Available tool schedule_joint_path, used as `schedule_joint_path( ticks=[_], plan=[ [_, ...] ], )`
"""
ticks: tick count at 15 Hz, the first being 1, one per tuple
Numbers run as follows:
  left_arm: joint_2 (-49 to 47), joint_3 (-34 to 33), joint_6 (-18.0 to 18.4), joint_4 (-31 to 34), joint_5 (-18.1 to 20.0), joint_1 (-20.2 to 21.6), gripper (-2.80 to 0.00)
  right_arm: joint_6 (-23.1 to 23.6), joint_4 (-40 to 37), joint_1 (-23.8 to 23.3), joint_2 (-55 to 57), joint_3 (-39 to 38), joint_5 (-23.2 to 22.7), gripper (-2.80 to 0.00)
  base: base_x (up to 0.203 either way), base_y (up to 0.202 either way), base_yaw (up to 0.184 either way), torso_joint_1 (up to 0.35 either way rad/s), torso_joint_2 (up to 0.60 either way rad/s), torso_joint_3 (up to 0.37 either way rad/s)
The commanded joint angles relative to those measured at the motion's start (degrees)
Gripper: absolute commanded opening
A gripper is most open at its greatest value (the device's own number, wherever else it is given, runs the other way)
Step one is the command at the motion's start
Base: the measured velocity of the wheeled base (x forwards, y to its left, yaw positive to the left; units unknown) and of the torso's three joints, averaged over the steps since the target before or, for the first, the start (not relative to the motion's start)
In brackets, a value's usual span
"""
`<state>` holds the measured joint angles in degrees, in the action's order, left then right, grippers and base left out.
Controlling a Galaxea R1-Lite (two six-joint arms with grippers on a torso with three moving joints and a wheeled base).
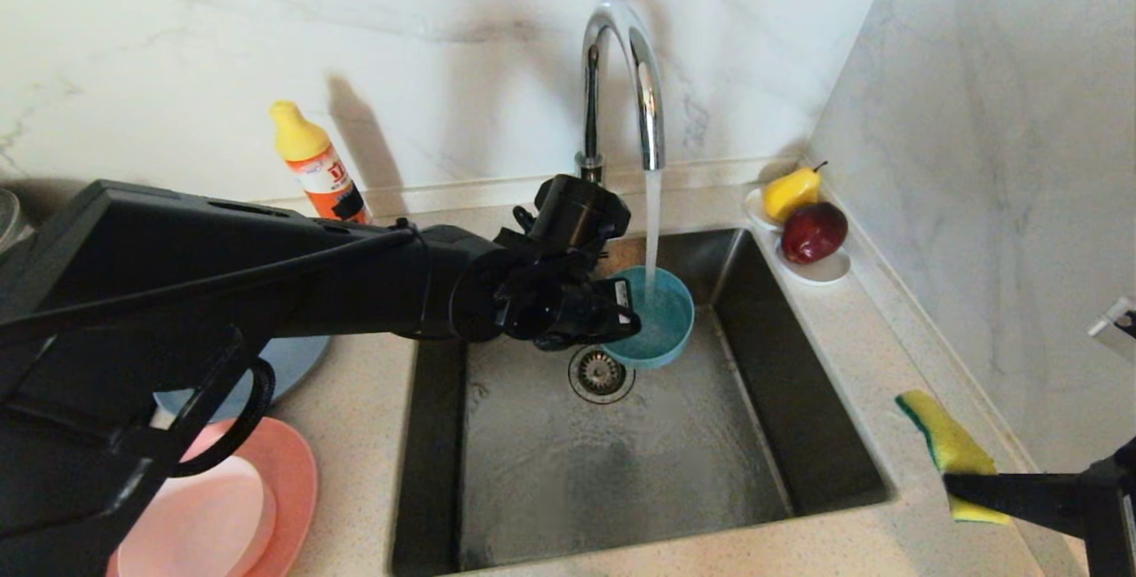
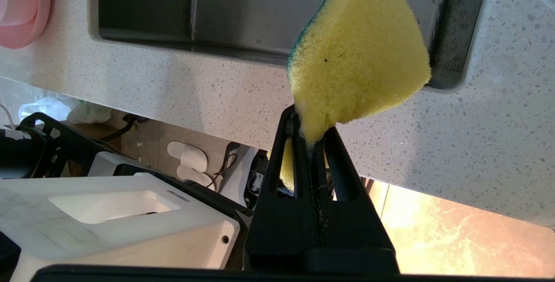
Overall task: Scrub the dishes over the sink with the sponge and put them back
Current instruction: Wash the bowl
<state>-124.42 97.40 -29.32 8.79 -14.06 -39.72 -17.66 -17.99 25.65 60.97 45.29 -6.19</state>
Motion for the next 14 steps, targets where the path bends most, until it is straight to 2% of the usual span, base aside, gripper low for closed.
schedule_joint_path(
  ticks=[1,4,7,11,12,14],
  plan=[
    [0.05,0.03,-0.75,0.04,-0.13,-0.1,-2.8,-0.09,-0.11,0.02,-0.17,-0.11,-0.05,-2.8,0.0,0.0,0.0,0.0,0.0,0.0],
    [2.14,-1.64,-1.55,0.37,-0.81,0.05,-2.8,-0.09,-0.2,0.02,-0.32,-0.29,-0.05,-2.8,0.0,0.0,0.0,0.0,0.0,0.0],
    [5.89,-6.3,0.16,-0.24,-7.52,2.51,-2.8,-0.09,0.22,0.02,0.29,-1.61,-0.18,-2.8,0.0,0.0,0.0,0.0,0.0,0.0],
    [14.08,-12.57,2.7,-0.49,-9.96,5.48,-2.8,-0.18,0.42,0.01,1.09,-1.96,-1.63,-2.8,0.0,0.0,0.0,0.0,0.0,0.0],
    [16.39,-15.02,2.97,-1.17,-10.25,6.05,-2.8,-0.22,0.42,0.0,1.23,-2.1,-1.68,-2.8,0.0,0.0,0.0,0.0,0.0,0.0],
    [19.78,-21.73,4.49,-8.1,-10.47,7.46,-2.8,-0.24,0.5,-0.07,1.44,-2.57,-1.63,-2.8,0.0,0.0,0.0,0.0,0.0,0.0]
  ],
)
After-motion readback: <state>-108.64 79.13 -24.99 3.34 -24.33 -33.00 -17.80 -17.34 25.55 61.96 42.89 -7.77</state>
